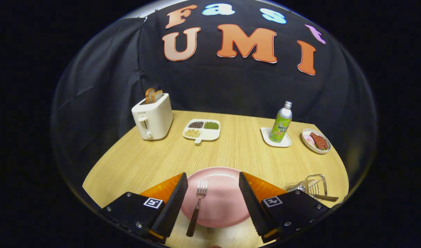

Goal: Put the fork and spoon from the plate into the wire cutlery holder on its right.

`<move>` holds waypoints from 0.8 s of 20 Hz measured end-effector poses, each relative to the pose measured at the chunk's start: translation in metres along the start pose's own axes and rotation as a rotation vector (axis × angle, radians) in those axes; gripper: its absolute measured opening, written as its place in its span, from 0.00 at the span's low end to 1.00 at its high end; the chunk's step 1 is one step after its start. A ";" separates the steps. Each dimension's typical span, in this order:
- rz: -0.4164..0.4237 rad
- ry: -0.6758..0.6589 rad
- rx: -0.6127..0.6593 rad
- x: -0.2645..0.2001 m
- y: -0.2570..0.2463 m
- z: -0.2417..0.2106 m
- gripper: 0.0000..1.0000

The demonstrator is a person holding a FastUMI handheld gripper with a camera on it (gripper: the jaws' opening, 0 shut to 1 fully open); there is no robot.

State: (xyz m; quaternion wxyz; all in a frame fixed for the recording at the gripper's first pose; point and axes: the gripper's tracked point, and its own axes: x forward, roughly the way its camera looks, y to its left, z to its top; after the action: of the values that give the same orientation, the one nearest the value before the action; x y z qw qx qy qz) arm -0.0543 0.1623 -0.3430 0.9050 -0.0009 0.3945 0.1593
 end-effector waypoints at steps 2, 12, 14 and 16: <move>0.023 0.083 0.000 0.009 0.009 -0.019 0.90; 0.085 0.411 -0.020 0.032 0.024 -0.085 0.82; 0.087 0.453 -0.030 0.033 0.024 -0.093 0.73; 0.092 0.483 -0.060 0.034 0.024 -0.101 0.61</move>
State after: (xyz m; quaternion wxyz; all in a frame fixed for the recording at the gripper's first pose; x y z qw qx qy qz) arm -0.1116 0.1821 -0.4337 0.7758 -0.0480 0.5942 0.2070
